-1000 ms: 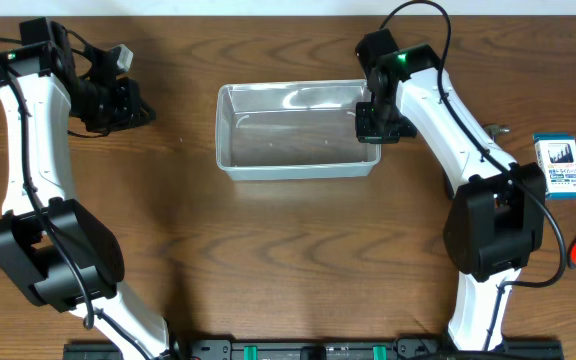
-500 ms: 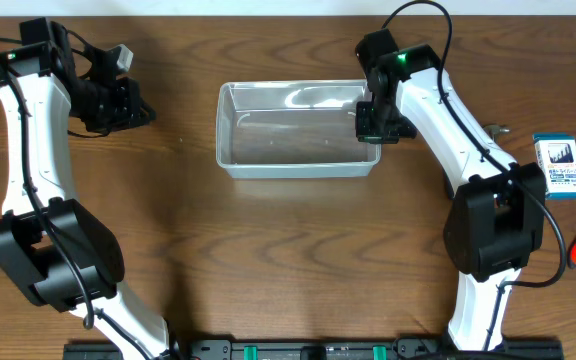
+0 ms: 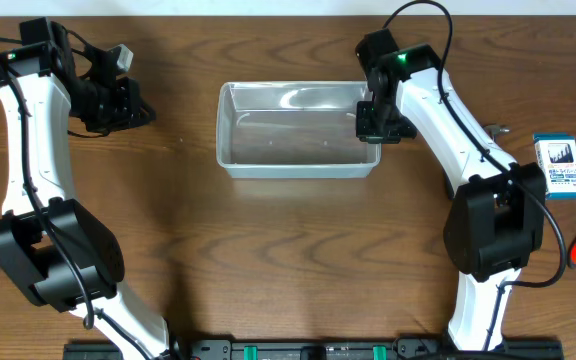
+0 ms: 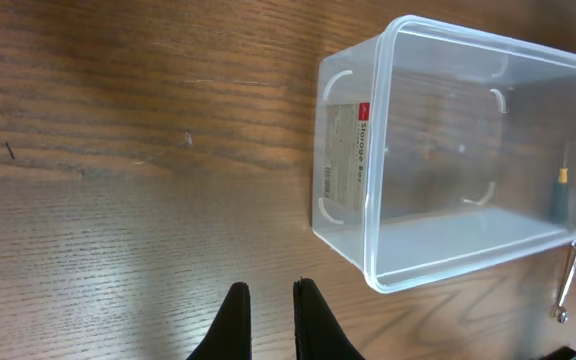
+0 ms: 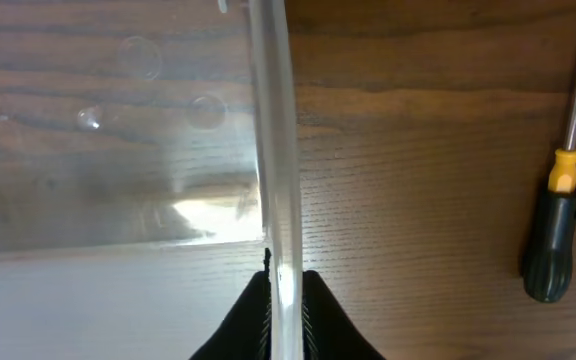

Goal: Pack container

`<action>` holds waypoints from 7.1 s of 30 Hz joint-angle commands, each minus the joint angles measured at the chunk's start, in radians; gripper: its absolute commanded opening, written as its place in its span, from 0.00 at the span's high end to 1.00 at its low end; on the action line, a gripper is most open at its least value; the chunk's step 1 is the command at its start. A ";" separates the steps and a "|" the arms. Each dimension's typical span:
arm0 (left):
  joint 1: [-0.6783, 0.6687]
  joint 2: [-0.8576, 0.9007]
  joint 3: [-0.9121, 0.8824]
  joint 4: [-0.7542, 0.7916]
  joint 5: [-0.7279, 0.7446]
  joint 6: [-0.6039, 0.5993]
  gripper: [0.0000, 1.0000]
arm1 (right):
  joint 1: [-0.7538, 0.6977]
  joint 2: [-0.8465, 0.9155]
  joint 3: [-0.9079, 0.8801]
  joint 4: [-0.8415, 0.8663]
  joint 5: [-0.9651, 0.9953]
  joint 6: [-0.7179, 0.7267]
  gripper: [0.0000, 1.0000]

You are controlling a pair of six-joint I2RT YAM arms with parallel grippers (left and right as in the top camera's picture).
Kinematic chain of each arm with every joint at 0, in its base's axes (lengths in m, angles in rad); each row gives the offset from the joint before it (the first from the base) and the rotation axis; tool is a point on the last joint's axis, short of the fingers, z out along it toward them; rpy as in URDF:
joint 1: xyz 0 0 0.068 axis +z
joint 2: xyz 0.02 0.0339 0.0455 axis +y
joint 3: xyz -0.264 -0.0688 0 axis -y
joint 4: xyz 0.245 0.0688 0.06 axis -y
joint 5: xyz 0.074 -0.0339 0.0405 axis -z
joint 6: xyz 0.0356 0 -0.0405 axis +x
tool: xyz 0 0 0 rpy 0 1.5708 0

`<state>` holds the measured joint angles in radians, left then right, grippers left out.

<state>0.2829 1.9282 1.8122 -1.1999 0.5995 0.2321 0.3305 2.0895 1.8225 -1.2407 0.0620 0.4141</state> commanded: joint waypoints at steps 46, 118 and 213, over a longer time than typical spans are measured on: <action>-0.001 0.007 -0.008 0.042 0.010 -0.008 0.02 | 0.008 -0.324 0.246 -0.274 0.152 -0.086 0.01; 0.003 0.007 -0.008 0.199 -0.488 -0.008 0.02 | -0.264 -0.454 -0.415 0.076 0.113 -0.599 0.01; 0.003 0.007 -0.008 0.199 -0.488 -0.008 0.02 | -0.376 -0.095 -0.463 0.322 -0.019 -0.456 0.01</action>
<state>0.2832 1.9282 1.8118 -0.9977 0.1230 0.2146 -0.0372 1.9923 1.3582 -0.9215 0.0513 -0.0578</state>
